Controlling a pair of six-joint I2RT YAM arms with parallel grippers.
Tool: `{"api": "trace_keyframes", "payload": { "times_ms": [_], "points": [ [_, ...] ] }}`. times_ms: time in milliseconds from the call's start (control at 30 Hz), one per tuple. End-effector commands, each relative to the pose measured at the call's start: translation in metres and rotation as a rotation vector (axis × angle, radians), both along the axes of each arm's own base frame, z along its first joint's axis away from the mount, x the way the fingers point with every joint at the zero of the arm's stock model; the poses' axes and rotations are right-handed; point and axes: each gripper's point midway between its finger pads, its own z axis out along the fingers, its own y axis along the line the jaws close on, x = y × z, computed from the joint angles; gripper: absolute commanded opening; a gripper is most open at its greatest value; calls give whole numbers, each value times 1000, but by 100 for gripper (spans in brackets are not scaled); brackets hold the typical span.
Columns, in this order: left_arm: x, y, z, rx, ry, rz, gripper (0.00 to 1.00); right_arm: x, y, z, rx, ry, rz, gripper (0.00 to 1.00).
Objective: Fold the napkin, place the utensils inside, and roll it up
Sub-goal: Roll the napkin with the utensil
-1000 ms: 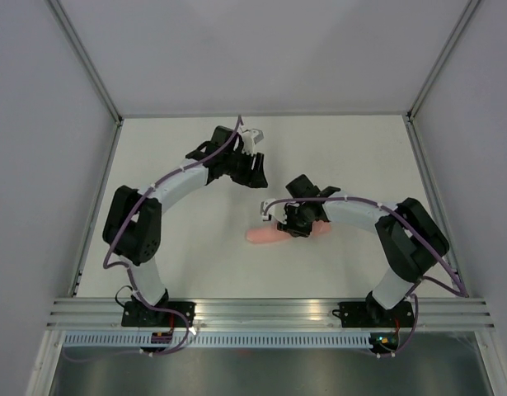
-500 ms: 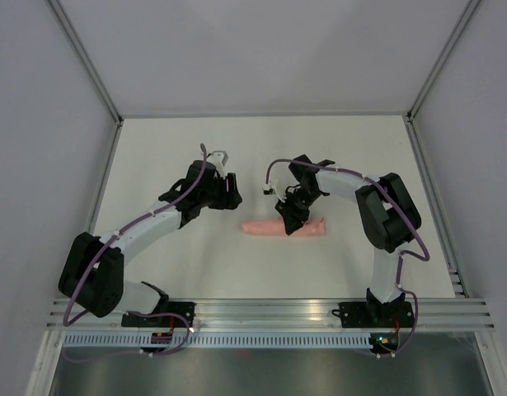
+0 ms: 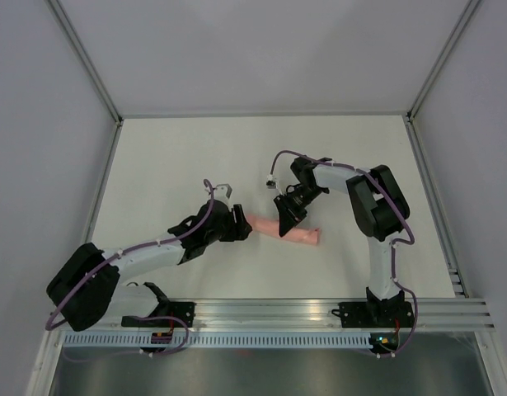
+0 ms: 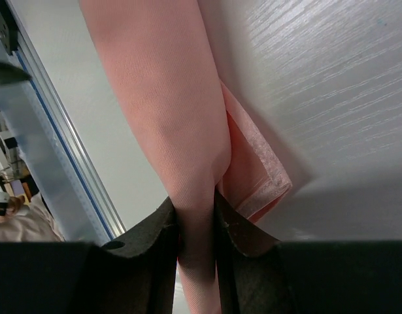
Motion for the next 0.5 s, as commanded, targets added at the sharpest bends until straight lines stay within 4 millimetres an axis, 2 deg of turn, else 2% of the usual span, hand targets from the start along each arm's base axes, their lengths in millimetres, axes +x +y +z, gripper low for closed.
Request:
{"api": "trace_keyframes", "payload": {
  "times_ms": [0, 167, 467],
  "points": [
    [11, -26, 15, -132, -48, 93, 66, 9, -1, -34, -85, -11, -53, 32],
    [14, -49, 17, -193, -52, 96, 65, 19, 10, -30, -56, -16, -119, 32],
    [25, -53, -3, -185, -11, 182, 67, 27, 24, -24, 2, 9, -193, 32]
  ]
}}
